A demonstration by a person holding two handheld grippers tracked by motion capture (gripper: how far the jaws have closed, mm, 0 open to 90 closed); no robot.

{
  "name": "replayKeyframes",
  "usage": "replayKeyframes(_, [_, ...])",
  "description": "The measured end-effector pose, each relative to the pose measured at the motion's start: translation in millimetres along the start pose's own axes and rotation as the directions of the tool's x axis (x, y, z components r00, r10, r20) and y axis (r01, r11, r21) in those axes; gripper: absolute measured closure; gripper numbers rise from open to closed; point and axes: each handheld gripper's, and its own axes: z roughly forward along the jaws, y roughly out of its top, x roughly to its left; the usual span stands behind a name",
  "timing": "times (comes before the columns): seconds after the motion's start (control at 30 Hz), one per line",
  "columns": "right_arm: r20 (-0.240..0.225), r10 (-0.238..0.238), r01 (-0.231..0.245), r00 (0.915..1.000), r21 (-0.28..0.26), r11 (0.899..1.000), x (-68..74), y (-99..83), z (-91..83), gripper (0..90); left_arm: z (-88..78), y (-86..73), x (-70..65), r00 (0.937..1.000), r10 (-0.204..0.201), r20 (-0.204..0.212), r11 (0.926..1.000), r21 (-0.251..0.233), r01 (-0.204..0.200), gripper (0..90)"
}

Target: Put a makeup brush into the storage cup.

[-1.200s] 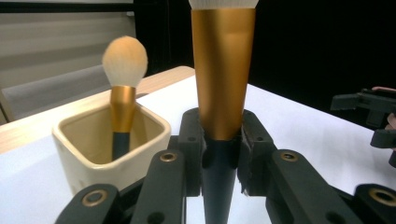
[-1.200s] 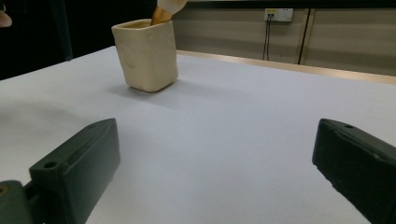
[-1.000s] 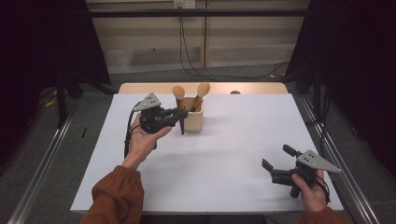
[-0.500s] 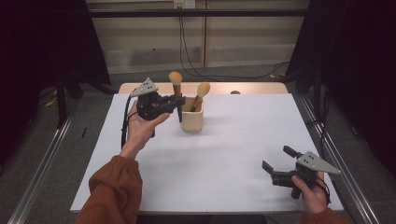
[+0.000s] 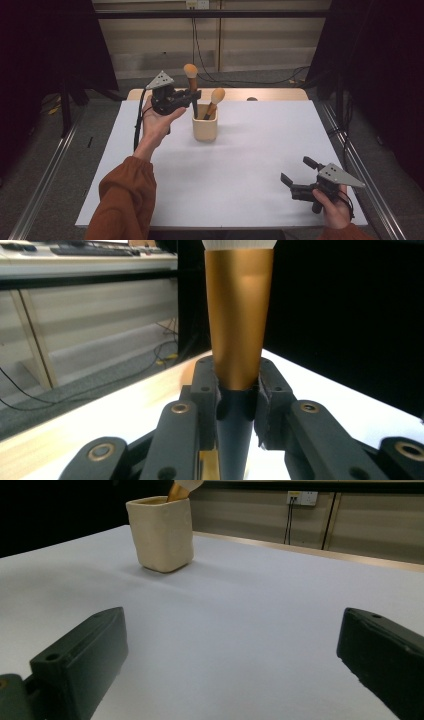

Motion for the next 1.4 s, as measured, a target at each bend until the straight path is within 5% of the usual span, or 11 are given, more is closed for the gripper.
replayKeyframes(0.63, [-0.007, -0.007, 0.007, 0.9999, 0.003, 1.000, -0.5, -1.5, 0.5, 0.0, 26.9, -20.0, 13.1, 0.9992, 0.010, -0.039, 0.9994, 0.033, -0.009, 74.3])
replayKeyframes(1.4, [-0.008, -0.003, 0.003, 1.0000, 0.007, 1.000, 0.4, -2.2, 0.9, 0.0, 34.6, -56.1, 17.8, 0.9993, 0.011, -0.037, 0.9973, 0.072, -0.009, 74.2])
